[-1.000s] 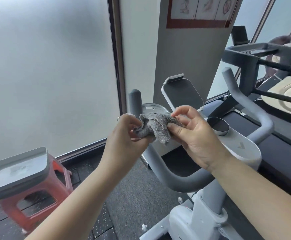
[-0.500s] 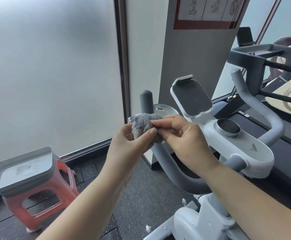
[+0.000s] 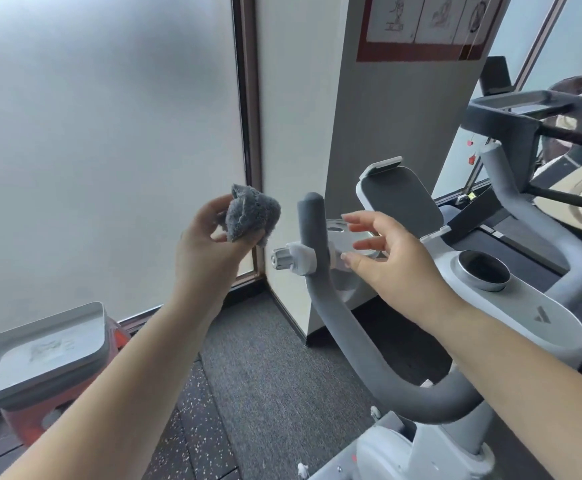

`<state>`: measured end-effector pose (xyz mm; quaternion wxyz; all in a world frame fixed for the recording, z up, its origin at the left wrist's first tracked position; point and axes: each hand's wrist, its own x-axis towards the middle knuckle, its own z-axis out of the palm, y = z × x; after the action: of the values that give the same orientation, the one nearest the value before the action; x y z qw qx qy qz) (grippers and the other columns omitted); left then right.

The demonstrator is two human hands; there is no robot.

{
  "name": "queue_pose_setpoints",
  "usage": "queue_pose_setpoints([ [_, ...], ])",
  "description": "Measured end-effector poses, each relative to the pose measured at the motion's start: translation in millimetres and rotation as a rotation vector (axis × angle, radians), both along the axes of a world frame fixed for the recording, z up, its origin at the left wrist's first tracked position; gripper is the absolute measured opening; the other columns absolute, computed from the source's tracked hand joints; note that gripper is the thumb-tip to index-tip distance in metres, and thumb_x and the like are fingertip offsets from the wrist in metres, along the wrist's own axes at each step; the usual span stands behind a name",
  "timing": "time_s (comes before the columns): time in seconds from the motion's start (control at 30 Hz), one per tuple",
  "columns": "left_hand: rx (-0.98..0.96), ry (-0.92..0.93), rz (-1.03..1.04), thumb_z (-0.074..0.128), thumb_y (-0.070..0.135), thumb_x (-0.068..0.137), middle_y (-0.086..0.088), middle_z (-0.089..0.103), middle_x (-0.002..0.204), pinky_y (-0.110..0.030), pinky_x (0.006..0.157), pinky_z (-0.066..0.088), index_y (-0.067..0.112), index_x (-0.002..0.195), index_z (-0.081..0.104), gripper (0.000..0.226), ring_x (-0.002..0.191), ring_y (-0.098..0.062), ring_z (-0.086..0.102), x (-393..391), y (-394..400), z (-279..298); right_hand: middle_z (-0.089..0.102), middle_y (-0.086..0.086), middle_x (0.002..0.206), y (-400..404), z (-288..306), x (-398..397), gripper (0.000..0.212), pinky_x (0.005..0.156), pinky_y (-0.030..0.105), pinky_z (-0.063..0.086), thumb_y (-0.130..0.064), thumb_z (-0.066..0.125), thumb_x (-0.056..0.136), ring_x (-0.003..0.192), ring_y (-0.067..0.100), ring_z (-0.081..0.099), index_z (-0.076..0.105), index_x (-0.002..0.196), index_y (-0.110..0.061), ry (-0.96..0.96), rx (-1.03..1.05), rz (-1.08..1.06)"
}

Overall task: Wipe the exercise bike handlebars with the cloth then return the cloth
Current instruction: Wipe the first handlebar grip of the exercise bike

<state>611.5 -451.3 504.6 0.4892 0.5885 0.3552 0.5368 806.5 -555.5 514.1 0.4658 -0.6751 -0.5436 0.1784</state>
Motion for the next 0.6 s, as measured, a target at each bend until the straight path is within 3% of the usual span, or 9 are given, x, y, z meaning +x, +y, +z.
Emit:
queue_pose_setpoints([
  [0.13,-0.101,0.01,-0.065,0.076,0.01,0.06,-0.003,0.07,0.1,-0.048,0.088,0.055,0.034,0.098,0.069,0.045,0.086,-0.018,0.07,21,37,-6,0.058,-0.017,0.121,13,2,-5,0.05,0.087,0.016,0.046,-0.019,0.068,0.085,0.103,0.0,0.059,0.052,0.128,-0.037,0.006,0.004,0.022],
  [0.23,-0.127,0.012,-0.241,0.072,0.009,0.06,-0.007,0.072,0.097,-0.041,0.085,0.055,0.023,0.112,0.066,0.054,0.088,-0.022,0.068,37,41,-11,0.061,-0.017,0.118,20,3,-7,0.048,0.091,0.02,0.048,-0.019,0.067,0.086,0.102,0.001,0.061,0.053,0.128,-0.037,0.027,0.017,0.038],
  [0.33,-0.222,-0.118,-0.459,0.065,0.019,0.075,-0.014,0.068,0.103,-0.036,0.078,0.054,0.01,0.124,0.057,0.05,0.09,-0.025,0.066,42,39,-17,0.065,-0.016,0.113,24,-1,-8,0.046,0.093,0.03,0.052,-0.017,0.067,0.086,0.103,0.005,0.063,0.056,0.126,-0.037,0.051,0.031,0.056],
  [0.4,-0.251,-0.173,-0.442,0.065,0.027,0.078,-0.015,0.067,0.105,-0.038,0.077,0.053,0.008,0.123,0.056,0.05,0.09,-0.025,0.066,45,40,-19,0.067,-0.015,0.112,25,-4,-8,0.046,0.092,0.033,0.053,-0.015,0.068,0.086,0.103,0.006,0.064,0.057,0.126,-0.036,0.05,0.044,0.06],
  [0.47,-0.234,-0.191,-0.351,0.069,0.023,0.074,-0.014,0.067,0.098,-0.037,0.072,0.053,0.008,0.113,0.06,0.042,0.085,-0.027,0.065,52,43,-19,0.068,-0.014,0.111,26,-5,-7,0.046,0.091,0.034,0.054,-0.013,0.068,0.086,0.102,0.007,0.064,0.057,0.125,-0.035,0.06,0.051,0.063],
  [0.53,-0.186,-0.207,-0.315,0.07,0.013,0.07,-0.012,0.066,0.091,-0.035,0.07,0.054,0.016,0.097,0.064,0.027,0.081,-0.027,0.063,57,46,-19,0.068,-0.013,0.111,27,-6,-5,0.046,0.091,0.034,0.054,-0.012,0.068,0.086,0.102,0.007,0.064,0.058,0.125,-0.035,0.067,0.054,0.065],
  [0.6,-0.103,-0.19,-0.326,0.068,0.004,0.068,-0.004,0.069,0.088,-0.035,0.071,0.055,0.026,0.082,0.066,0.026,0.08,-0.021,0.065,51,50,-23,0.069,-0.01,0.111,28,-7,-4,0.047,0.092,0.036,0.053,-0.012,0.067,0.086,0.104,0.007,0.064,0.058,0.126,-0.035,0.071,0.055,0.072],
])
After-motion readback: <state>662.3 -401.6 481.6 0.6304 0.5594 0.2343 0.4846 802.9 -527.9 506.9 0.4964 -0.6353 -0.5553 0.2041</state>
